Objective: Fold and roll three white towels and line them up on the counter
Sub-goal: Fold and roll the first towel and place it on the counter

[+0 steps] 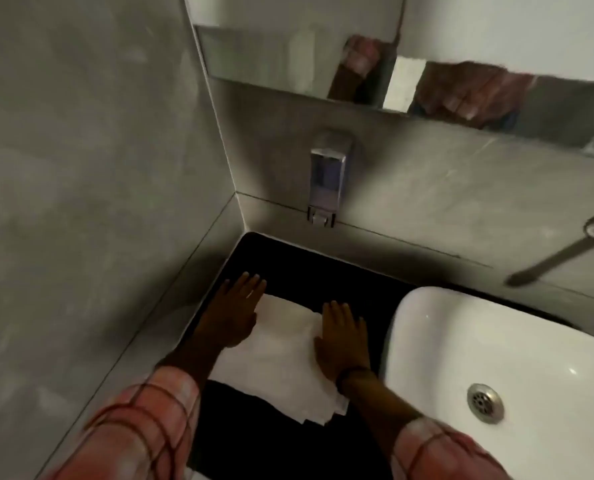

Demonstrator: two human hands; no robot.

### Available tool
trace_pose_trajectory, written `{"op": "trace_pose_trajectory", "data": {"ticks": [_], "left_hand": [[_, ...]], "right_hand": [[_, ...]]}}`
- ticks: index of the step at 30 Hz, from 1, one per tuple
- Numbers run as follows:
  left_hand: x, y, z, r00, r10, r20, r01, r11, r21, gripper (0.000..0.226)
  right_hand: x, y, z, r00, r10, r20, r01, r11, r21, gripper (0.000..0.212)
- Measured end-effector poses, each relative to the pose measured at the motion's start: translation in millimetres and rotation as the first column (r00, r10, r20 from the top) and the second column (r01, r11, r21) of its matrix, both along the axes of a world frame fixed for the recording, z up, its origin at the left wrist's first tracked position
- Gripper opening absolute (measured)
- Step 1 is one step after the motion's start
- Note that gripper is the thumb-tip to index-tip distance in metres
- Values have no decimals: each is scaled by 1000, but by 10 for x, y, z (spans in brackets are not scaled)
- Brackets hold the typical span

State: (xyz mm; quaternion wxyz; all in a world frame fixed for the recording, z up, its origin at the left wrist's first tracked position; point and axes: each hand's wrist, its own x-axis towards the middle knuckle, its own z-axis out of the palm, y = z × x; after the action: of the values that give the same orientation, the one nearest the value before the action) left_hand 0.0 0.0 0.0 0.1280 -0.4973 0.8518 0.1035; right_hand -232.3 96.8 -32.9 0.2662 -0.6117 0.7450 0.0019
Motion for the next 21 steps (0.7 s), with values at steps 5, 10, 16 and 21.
{"op": "trace_pose_trajectory", "data": {"ticks": [5,10,16,21], "left_hand": [[61,-360,-116,994,-71,85,61,992,114,73],[180,-405,-238,996,-76,-46,78,996,37,64],[431,-133,202,989,30,-146,-10,991,132,19],[793,726,978,993,20,-119,2,983,182,19]], "right_hand": [[-143,-122,-53,979,70,-192,-71,997,0,64],[-30,-151,16,961,26,-275,-35,999,-28,52],[-28,124,387,996,-42,75,46,998,-52,13],[-108,1040,871,969,39,243,-16,995,-95,23]]}}
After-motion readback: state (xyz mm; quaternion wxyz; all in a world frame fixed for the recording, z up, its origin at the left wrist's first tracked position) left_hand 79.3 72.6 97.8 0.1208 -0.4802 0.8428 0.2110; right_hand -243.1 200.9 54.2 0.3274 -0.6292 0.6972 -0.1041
